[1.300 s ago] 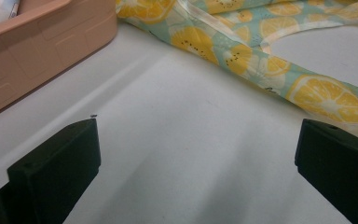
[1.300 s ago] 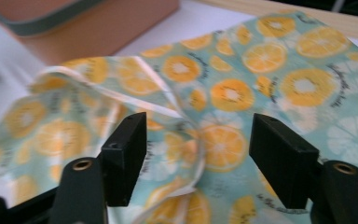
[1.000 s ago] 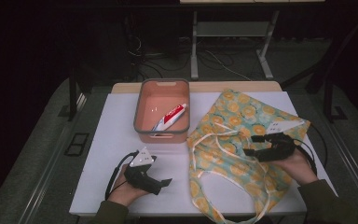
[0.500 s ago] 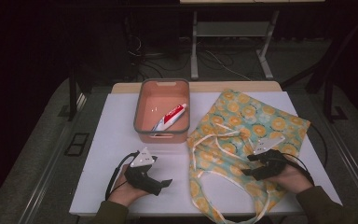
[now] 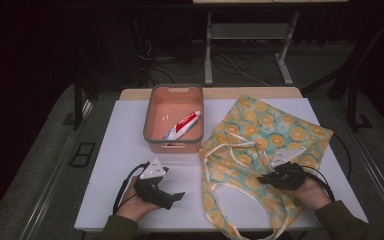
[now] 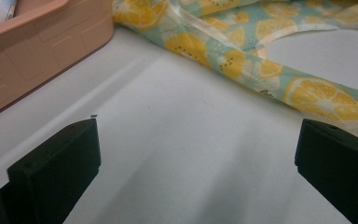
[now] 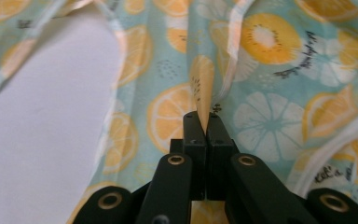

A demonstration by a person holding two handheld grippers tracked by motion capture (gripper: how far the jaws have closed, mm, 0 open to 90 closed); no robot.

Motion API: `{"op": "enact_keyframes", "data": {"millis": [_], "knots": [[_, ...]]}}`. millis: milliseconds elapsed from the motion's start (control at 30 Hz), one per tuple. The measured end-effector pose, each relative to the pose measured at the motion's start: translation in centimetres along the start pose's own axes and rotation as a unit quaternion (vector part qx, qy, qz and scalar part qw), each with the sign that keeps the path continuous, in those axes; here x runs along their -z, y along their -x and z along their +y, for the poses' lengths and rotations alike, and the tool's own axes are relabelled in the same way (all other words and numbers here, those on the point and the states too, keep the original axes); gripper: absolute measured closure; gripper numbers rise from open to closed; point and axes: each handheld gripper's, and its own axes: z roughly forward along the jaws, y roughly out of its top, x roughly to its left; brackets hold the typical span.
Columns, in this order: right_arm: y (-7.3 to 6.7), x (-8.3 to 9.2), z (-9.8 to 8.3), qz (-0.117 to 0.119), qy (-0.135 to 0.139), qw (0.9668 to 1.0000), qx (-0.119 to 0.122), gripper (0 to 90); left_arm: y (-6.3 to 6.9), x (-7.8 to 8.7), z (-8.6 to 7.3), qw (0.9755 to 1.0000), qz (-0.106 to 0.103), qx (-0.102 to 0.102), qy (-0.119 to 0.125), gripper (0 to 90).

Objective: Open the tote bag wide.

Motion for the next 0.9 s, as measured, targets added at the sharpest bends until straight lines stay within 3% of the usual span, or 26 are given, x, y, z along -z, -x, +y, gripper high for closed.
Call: {"op": "enact_keyframes", "data": {"millis": [33, 67, 233, 333, 367, 400, 500, 700, 800, 900], "knots": [[-0.4, -0.2, 0.1, 0.001, 0.0, 1.0, 0.003, 89.0, 0.0, 0.0, 0.0, 1.0, 0.0, 0.0, 0.0, 0.0], [-0.7, -0.4, 0.4, 0.019, 0.009, 0.9998, -0.006, 89.0, 0.0, 0.0, 0.0, 1.0, 0.0, 0.0, 0.0, 0.0], [-1.4, -0.4, 1.1, 0.041, 0.035, 0.9985, -0.013, 89.0, 0.0, 0.0, 0.0, 1.0, 0.001, 0.001, -0.001, 0.0], [-1.8, -0.7, 1.3, 0.012, 0.022, 0.9997, 0.006, 86.2, 0.0, 0.0, 0.0, 1.0, 0.001, 0.0, -0.001, 0.0], [-1.6, -0.7, 1.3, -0.007, 0.021, 0.9998, 0.005, 73.7, 0.0, 0.0, 0.0, 1.0, 0.001, 0.0, 0.0, 0.0], [-1.6, -0.7, 1.3, -0.007, 0.021, 0.9998, 0.005, 73.7, 0.0, 0.0, 0.0, 1.0, 0.001, 0.0, 0.0, 0.0], [-1.2, -0.7, 1.3, -0.029, 0.03, 0.9991, -0.006, 49.1, 0.0, -0.1, 0.0, 1.0, 0.0, 0.0, -0.001, 0.0], [-0.9, -2.1, 2.0, -0.038, 0.034, 0.9986, -0.014, 24.0, 0.1, -0.1, 0.0, 1.0, -0.001, 0.001, -0.001, 0.0], [-0.6, -3.0, 2.4, -0.045, 0.025, 0.9986, -0.012, 19.9, 0.1, -0.1, 0.0, 1.0, -0.001, 0.001, -0.001, 0.0], [-0.4, -3.7, 2.3, -0.057, 0.011, 0.9983, -0.004, 24.8, 0.1, -0.1, 0.0, 1.0, -0.001, 0.001, -0.001, 0.0]]}}
